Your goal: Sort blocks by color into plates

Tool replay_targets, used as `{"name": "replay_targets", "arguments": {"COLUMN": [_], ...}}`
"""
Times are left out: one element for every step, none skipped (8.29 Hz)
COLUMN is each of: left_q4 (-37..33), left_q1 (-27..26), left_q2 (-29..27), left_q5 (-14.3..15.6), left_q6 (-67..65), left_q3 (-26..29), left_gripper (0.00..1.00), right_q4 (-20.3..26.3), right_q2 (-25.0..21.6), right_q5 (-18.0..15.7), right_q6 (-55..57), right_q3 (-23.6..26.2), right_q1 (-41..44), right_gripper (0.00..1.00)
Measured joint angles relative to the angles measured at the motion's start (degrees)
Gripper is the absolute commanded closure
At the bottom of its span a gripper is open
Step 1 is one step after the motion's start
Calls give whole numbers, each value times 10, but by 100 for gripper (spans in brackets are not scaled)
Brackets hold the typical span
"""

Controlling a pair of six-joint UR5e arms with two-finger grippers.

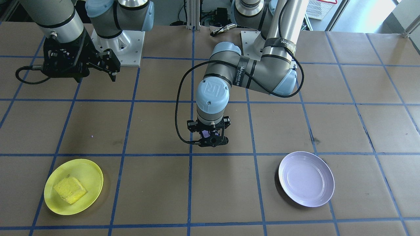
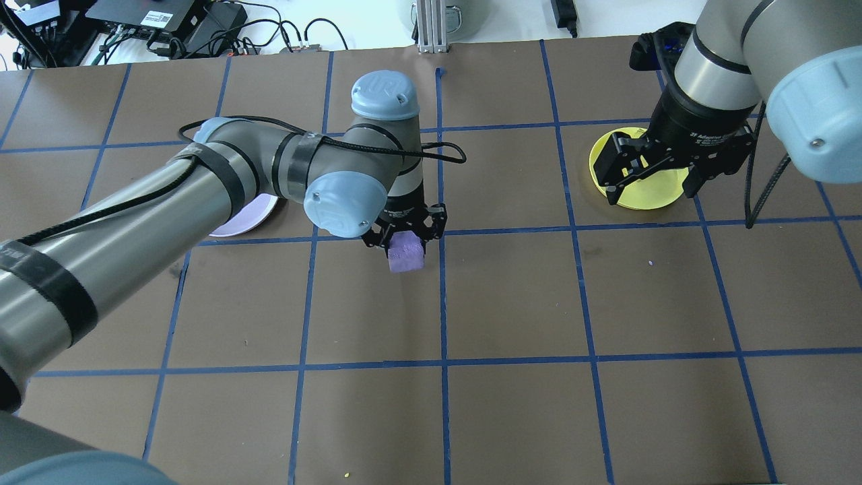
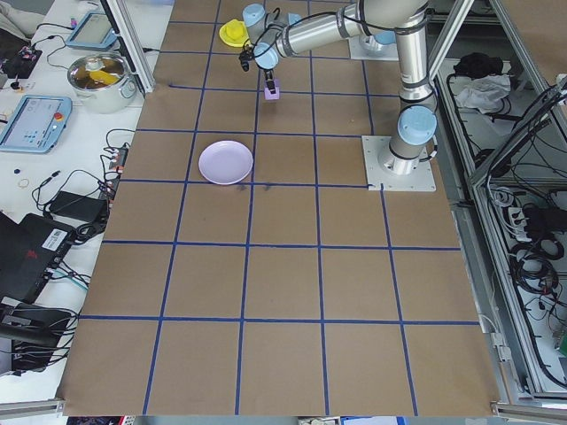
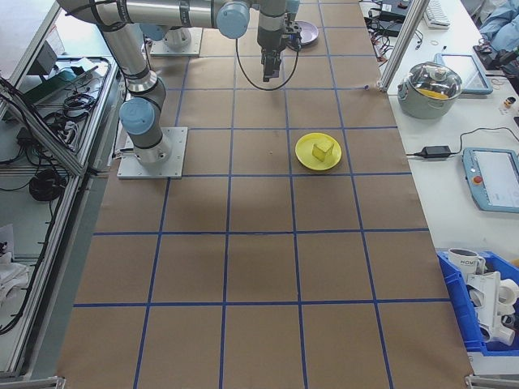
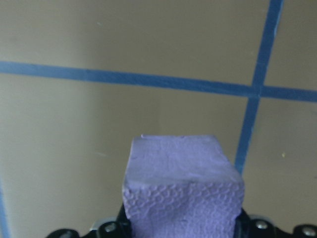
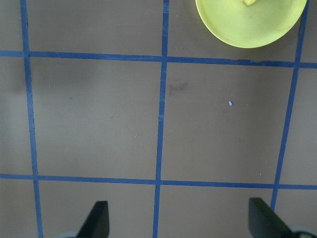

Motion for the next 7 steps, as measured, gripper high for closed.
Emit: {"name": "replay_targets", "arguments": {"left_q4": [-20,-40,-53,-61,-63,-62,-59], "left_q1": [26,62,105,147,189,228,261], "left_q2": [23,42,54,58,55,48,34], "left_q5": [16,26,30,32,33,33,33], "left_q6": [43,94,154,213,269,322,372], "left_q3": [8,19,33,48,64,75,81], "left_gripper": [100,100,100,100,100,100,100], "right_q4": [0,-1,-1,-1,-1,0,0], "right_q2": [0,0,0,0,0,0,0], "right_q5": [0,1,1,1,1,1,1], "right_q6": [0,0,0,0,0,0,0], "right_q3": [0,0,0,0,0,0,0], "right_q1": [0,0,0,0,0,0,0], "right_gripper": [0,0,0,0,0,0,0]}}
